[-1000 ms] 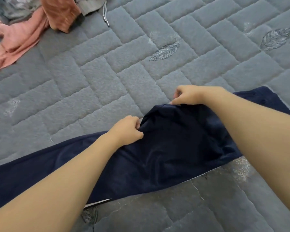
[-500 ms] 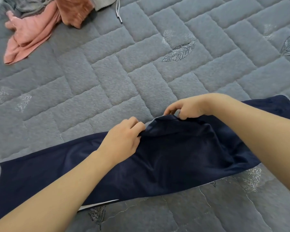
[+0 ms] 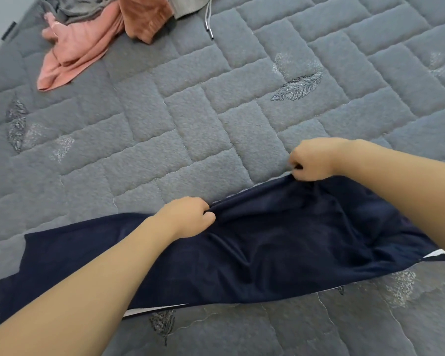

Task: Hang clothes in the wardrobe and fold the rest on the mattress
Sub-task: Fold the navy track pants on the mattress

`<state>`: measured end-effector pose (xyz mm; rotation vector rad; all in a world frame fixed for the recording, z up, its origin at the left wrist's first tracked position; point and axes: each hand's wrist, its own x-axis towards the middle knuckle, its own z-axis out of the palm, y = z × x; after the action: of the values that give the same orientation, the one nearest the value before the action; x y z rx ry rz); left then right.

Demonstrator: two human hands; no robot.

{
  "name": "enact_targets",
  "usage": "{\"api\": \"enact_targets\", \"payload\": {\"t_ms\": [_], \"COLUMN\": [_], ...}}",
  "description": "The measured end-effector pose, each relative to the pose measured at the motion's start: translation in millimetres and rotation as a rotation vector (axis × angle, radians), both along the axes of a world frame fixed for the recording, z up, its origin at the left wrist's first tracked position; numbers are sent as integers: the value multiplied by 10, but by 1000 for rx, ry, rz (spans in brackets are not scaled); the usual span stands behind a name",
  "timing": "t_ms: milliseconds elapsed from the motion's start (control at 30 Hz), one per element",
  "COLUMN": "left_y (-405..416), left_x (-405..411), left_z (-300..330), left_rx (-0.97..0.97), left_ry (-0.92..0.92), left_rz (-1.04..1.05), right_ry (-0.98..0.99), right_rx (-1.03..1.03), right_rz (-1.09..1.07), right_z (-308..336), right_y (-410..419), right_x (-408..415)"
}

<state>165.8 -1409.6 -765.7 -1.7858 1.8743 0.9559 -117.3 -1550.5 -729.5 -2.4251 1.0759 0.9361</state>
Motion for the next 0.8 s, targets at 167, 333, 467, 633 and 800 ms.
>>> {"api": "enact_targets", "payload": {"t_ms": [167, 333, 467, 633, 800], "left_y": [-233, -326, -80, 240, 485], "left_x": [112, 276, 423, 972, 1649], "left_z": [41, 148, 109, 102, 190], "left_rx": [276, 333, 168, 255, 349], "left_ry": [-71, 138, 159, -101, -356], "left_rz": [71, 162, 93, 81, 85], "right_ry": [-196, -310, -273, 25, 218], "right_rx": [-315, -55, 9, 56, -166], "right_rz": [-49, -234, -122, -39, -86], "right_z": [-220, -318, -356, -349, -227], "right_y": [6, 306, 564, 669, 857], "right_x": [-270, 177, 839, 1190, 1508]}}
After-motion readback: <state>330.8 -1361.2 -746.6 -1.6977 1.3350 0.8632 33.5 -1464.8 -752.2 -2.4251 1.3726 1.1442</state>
